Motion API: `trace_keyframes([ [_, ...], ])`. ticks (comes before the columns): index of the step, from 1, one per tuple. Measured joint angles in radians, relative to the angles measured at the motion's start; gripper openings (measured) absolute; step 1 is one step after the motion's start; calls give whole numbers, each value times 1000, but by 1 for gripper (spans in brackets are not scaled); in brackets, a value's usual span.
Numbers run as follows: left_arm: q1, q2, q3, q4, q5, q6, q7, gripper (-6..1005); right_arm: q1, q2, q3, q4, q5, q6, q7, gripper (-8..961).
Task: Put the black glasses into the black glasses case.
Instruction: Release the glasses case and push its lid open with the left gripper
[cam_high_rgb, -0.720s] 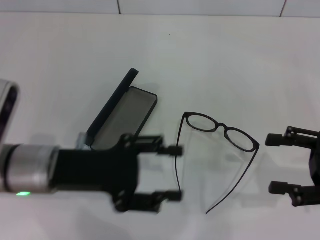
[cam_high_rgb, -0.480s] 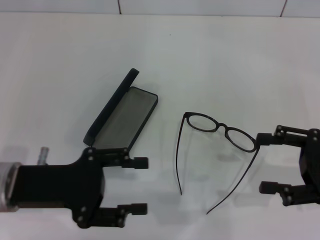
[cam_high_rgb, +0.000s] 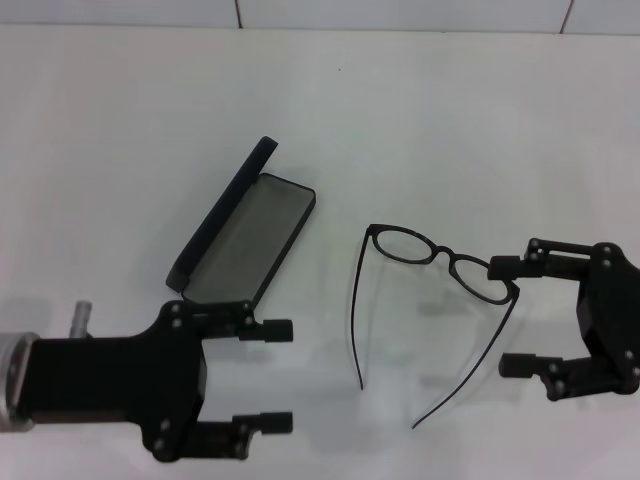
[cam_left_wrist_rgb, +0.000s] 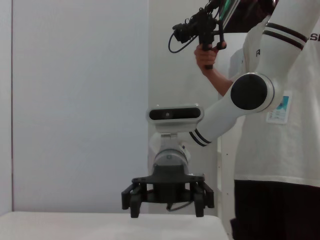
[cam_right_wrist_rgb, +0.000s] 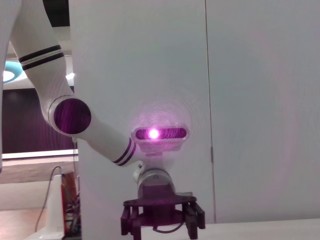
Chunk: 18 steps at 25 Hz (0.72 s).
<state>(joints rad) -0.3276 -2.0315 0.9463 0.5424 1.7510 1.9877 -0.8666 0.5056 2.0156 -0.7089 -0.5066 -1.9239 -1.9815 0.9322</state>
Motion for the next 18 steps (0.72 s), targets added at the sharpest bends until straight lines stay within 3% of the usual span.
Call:
trace_keyframes([
  [3,-5,-8,-37,3,-19,-5,-14,666,-19,0,36,-3,11,27,-1,809],
  [6,-16,-34,-155,78,-40,-15,-146,662,-52,-10,127,-28,22,68,2,809],
  [8,-22,-56,-211,195,-46,-23,-291,659,-83,-26,200,-60,25,65,7,809],
  [11,-27,-66,-218,346,-83,-62,-515,655,-139,-62,319,-122,30,-1,19,809],
  [15,-12,-67,-112,497,-80,-267,-761,650,-183,-80,396,-166,33,-38,19,809],
  [18,-1,-67,92,598,11,-511,-888,650,-218,-86,429,-176,33,-46,19,809],
])
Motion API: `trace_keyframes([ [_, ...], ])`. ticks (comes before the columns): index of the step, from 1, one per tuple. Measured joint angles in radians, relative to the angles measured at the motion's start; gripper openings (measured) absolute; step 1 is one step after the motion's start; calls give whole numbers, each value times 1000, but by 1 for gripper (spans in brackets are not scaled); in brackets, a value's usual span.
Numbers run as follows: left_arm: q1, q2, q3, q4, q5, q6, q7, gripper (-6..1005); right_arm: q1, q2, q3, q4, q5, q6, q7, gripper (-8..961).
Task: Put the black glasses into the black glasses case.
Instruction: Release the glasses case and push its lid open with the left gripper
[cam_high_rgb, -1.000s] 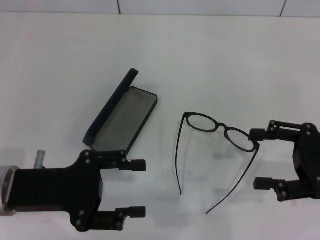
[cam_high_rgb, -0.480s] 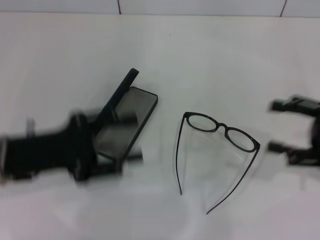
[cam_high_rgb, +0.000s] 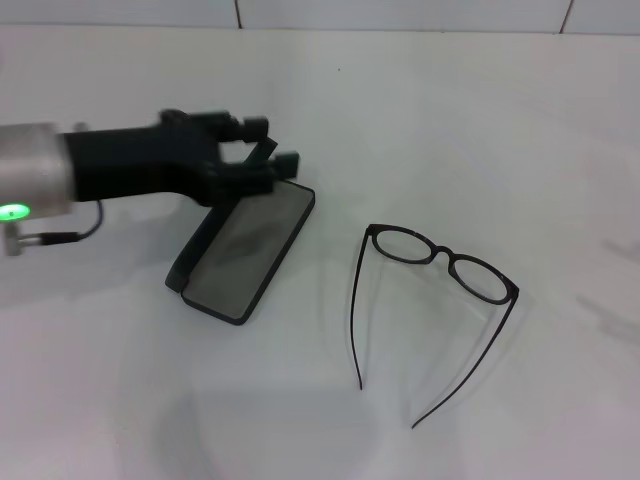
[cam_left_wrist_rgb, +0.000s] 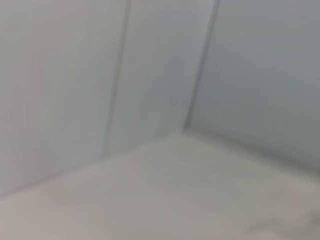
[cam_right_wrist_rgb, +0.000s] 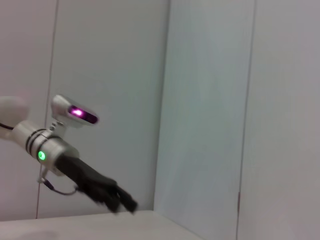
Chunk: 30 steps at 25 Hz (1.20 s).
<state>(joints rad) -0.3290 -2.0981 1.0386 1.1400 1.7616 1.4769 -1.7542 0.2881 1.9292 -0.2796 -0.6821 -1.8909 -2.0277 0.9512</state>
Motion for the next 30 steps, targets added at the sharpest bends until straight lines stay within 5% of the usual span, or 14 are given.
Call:
trace_keyframes([
  [3,14,2,206,138,165,-231,-170,651,-21,5,3,6,-4,-1,0,809],
  [9,18,5,388,379,485,-342,-471,651,-47,33,6,30,-7,6,-1,808],
  [19,63,6,451,578,728,-207,-671,650,-20,47,8,167,11,11,-2,808],
  [30,36,3,461,584,828,-171,-684,650,29,81,-5,315,27,44,0,808],
])
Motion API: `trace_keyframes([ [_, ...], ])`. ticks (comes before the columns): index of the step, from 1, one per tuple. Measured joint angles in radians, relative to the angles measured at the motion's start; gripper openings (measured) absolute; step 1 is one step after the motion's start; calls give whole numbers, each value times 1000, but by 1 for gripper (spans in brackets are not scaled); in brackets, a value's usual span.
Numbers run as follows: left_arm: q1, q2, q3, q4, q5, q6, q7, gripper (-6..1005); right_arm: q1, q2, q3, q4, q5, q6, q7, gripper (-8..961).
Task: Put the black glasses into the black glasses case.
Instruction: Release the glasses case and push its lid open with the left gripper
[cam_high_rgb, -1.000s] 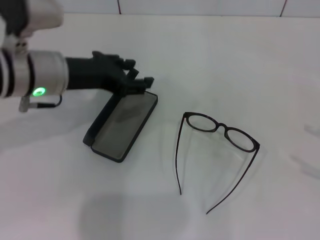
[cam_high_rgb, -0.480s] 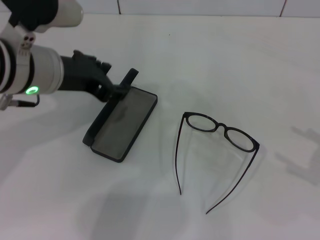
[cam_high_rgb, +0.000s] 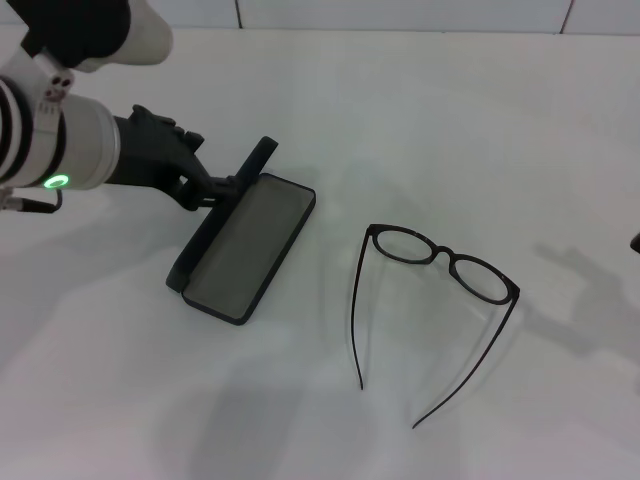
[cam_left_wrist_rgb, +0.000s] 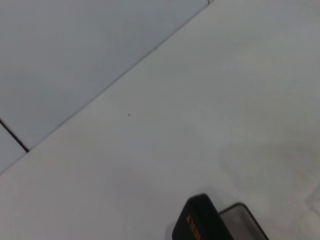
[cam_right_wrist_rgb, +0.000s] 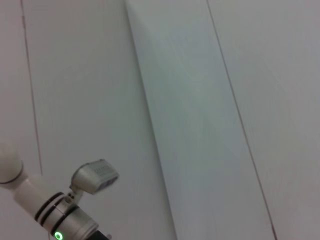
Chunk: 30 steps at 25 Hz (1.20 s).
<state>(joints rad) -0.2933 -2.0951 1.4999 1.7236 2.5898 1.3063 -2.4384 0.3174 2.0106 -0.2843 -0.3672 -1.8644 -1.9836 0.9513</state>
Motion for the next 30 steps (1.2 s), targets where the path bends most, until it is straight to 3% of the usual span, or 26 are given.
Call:
trace_keyframes([
  [9,-8,-1,20,-78,-31,-37,-28,651,13,-5,9,14,2,29,21,807],
  [21,-86,3,45,-248,-42,-117,-91,650,-51,-58,11,-2,8,-10,125,807],
  [24,-93,4,46,-257,-28,-114,-81,651,-46,-62,11,-25,9,-16,142,807],
  [30,-124,2,95,-263,14,-98,-129,603,-18,-94,12,-35,10,-19,187,807],
])
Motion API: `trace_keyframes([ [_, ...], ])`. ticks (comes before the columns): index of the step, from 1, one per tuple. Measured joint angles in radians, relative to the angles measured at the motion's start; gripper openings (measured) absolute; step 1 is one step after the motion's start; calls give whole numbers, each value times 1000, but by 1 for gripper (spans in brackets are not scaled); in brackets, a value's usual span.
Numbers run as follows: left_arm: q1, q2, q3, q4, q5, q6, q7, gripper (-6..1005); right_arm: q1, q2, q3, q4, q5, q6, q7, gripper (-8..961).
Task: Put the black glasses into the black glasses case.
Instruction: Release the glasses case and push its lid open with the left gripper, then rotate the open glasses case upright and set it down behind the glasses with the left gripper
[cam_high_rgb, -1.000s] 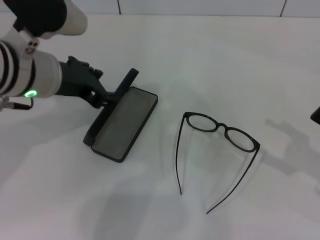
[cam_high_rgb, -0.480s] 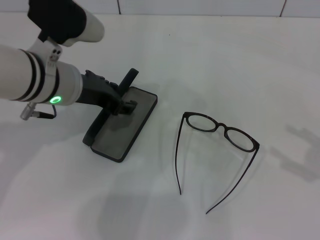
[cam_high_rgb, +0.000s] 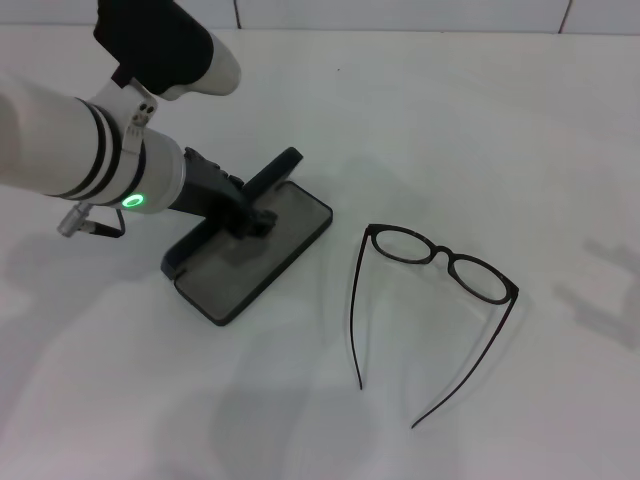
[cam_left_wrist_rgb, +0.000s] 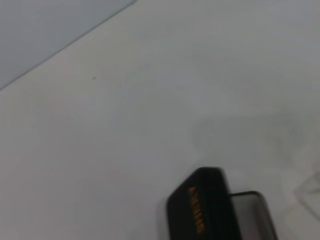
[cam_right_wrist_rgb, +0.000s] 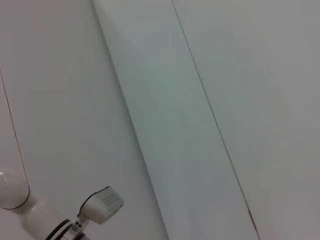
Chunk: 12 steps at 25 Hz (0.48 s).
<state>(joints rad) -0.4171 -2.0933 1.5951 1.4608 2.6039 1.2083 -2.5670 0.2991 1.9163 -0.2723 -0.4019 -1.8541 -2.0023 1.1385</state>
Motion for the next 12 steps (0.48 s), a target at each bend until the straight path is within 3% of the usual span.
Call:
trace_keyframes([
  [8,-10,2,-14,3,20,-7,-14,474,15,2,1,0,15,13,1,806],
  [12,-4,3,-14,34,21,-10,4,310,13,5,1,0,26,17,2,806],
])
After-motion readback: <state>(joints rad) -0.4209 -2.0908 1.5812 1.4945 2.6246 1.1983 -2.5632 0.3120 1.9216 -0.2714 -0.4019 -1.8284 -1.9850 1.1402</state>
